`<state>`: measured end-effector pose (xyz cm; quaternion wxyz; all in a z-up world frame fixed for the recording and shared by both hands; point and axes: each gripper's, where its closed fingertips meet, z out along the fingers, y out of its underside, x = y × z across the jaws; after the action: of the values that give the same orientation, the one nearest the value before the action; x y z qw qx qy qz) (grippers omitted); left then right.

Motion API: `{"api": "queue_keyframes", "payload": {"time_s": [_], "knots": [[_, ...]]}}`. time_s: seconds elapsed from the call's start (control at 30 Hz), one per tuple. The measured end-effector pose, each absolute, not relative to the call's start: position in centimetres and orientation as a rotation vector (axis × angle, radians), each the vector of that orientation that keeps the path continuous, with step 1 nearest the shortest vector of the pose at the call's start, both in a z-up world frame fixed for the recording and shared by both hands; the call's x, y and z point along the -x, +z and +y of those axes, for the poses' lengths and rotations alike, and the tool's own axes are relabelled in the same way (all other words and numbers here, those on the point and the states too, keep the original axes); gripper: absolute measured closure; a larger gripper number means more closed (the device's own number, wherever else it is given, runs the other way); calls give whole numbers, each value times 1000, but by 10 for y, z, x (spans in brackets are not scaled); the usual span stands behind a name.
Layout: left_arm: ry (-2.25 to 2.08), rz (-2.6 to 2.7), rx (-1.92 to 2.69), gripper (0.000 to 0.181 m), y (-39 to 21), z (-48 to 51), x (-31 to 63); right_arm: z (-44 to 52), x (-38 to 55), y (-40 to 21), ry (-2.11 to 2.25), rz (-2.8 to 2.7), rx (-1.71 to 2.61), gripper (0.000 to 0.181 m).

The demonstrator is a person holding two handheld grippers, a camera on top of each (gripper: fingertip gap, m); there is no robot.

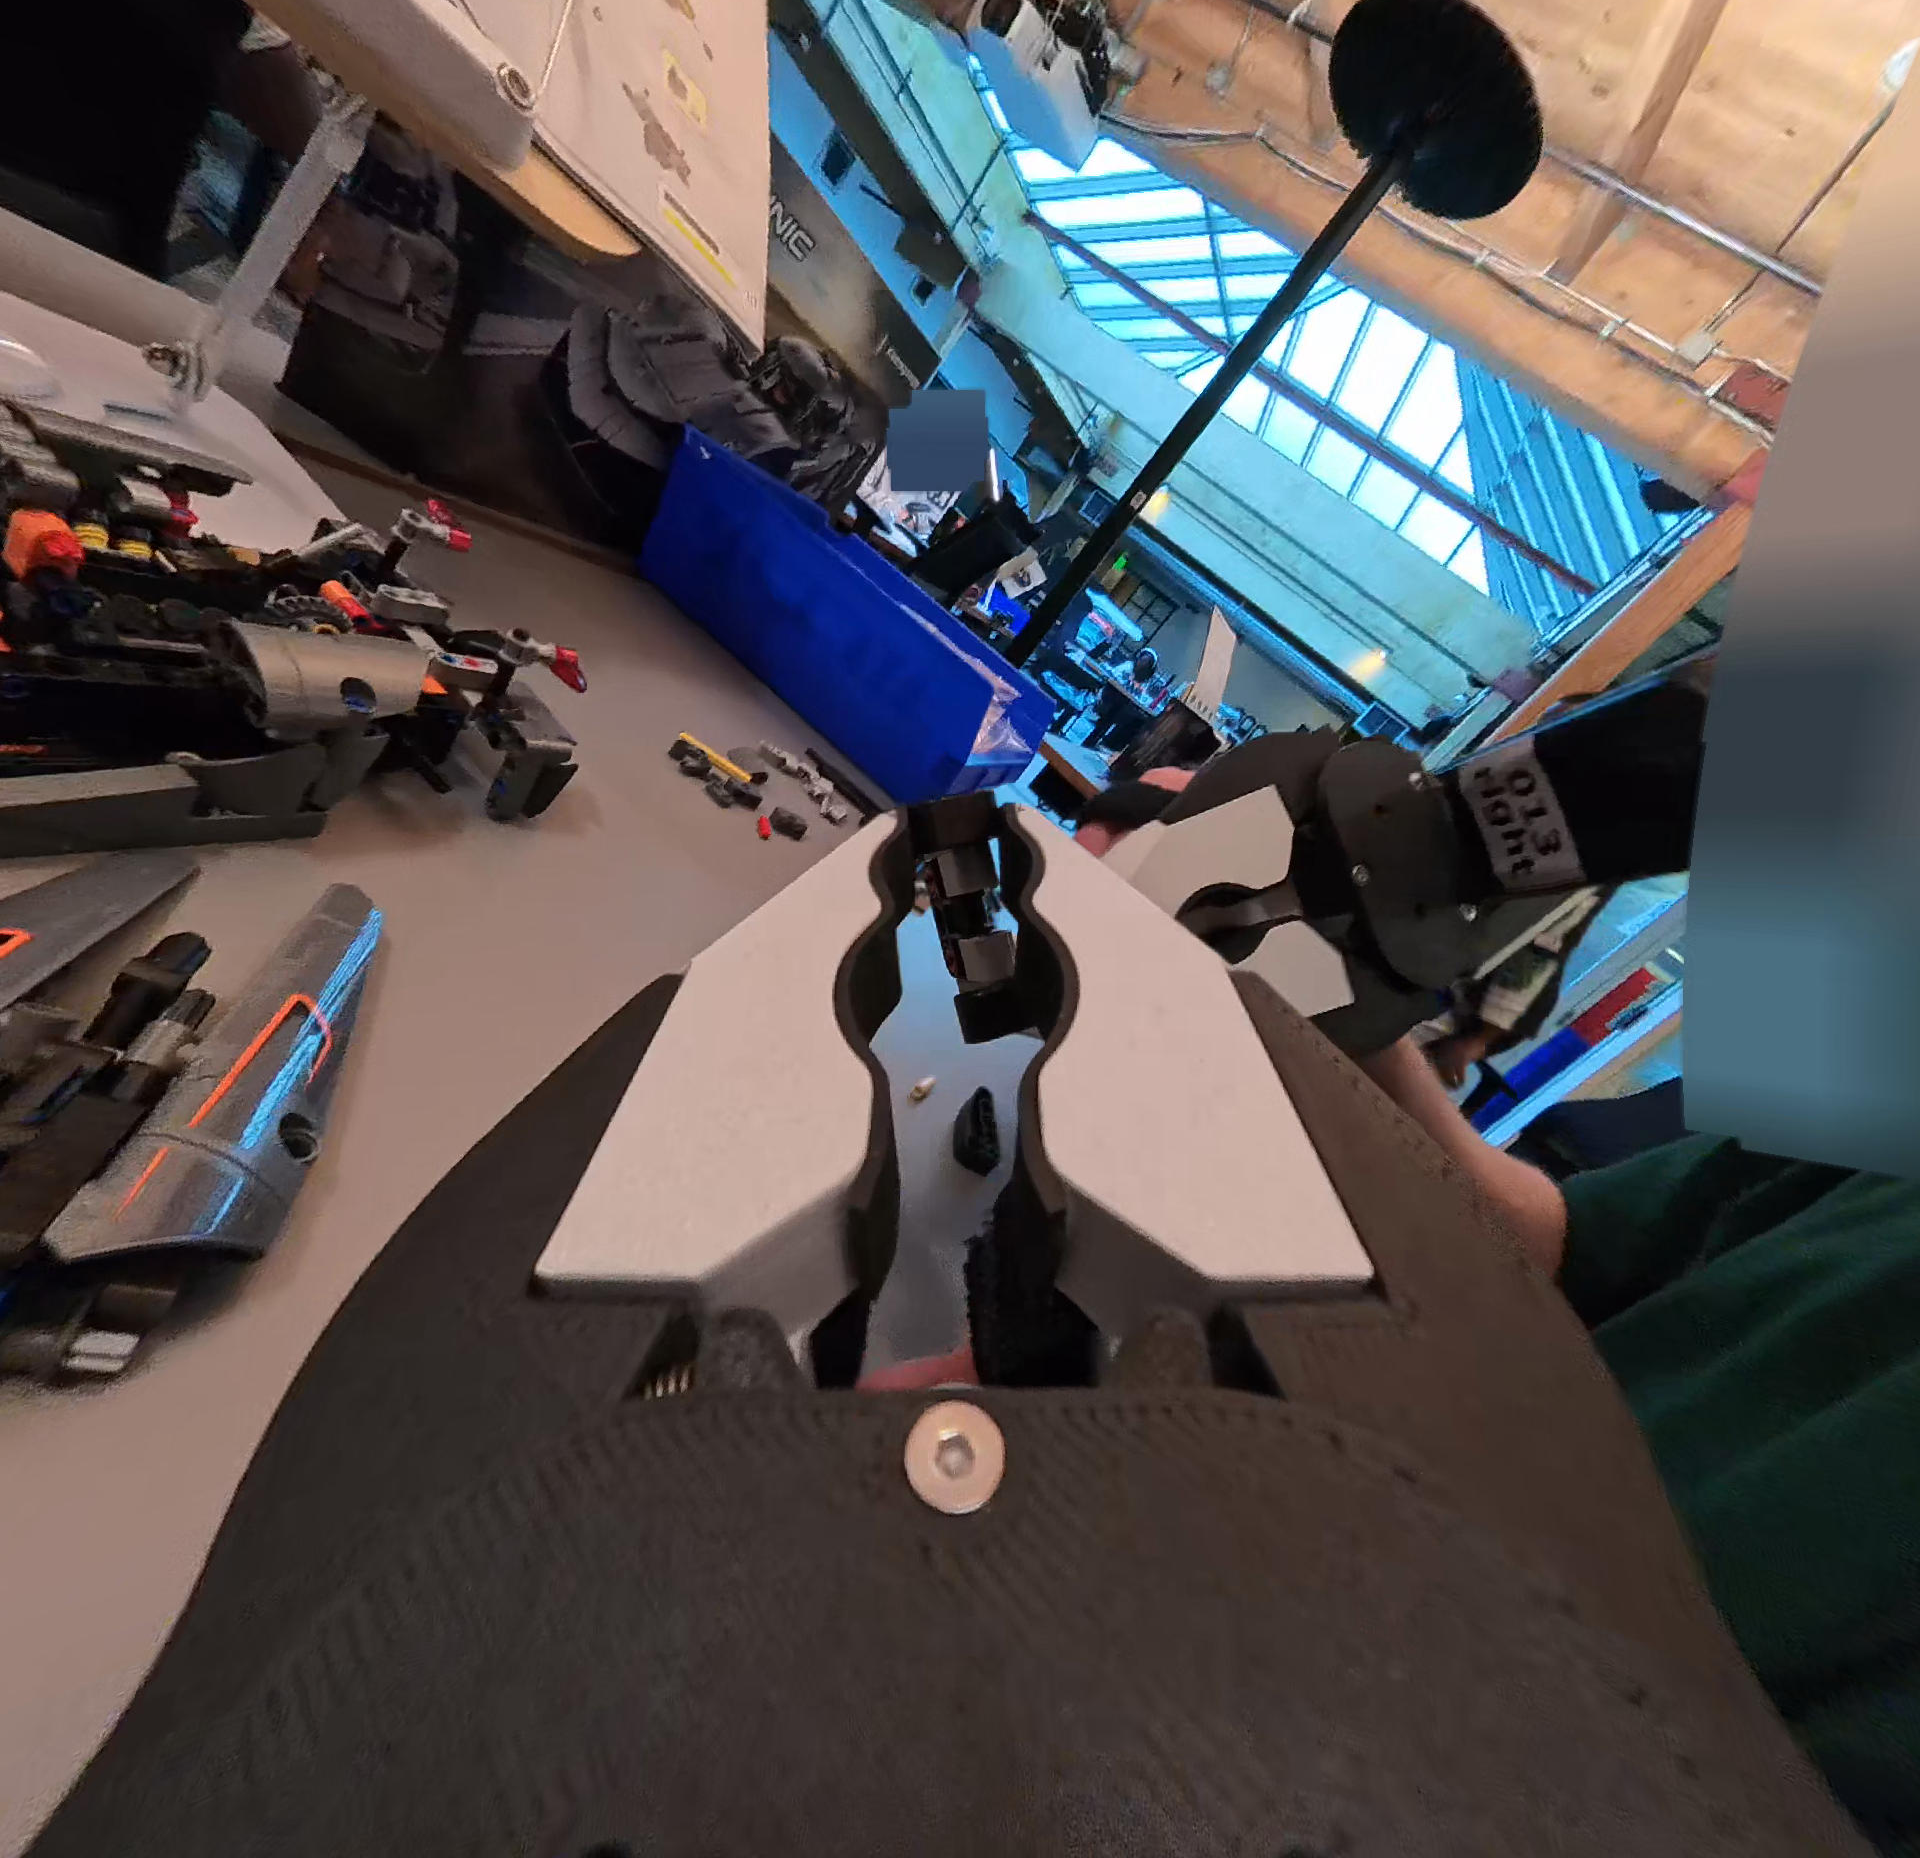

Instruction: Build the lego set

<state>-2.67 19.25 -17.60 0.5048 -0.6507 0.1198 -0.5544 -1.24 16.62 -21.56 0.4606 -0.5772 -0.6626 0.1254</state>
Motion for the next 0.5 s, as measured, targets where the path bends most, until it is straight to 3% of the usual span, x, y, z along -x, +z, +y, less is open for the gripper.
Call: {"api": "queue_keyframes", "payload": {"time_s": [0.5], "knots": [[-1409,329,1443,168,-172,202,30,185,-5,-247,508,-1466,1451,177]]}}
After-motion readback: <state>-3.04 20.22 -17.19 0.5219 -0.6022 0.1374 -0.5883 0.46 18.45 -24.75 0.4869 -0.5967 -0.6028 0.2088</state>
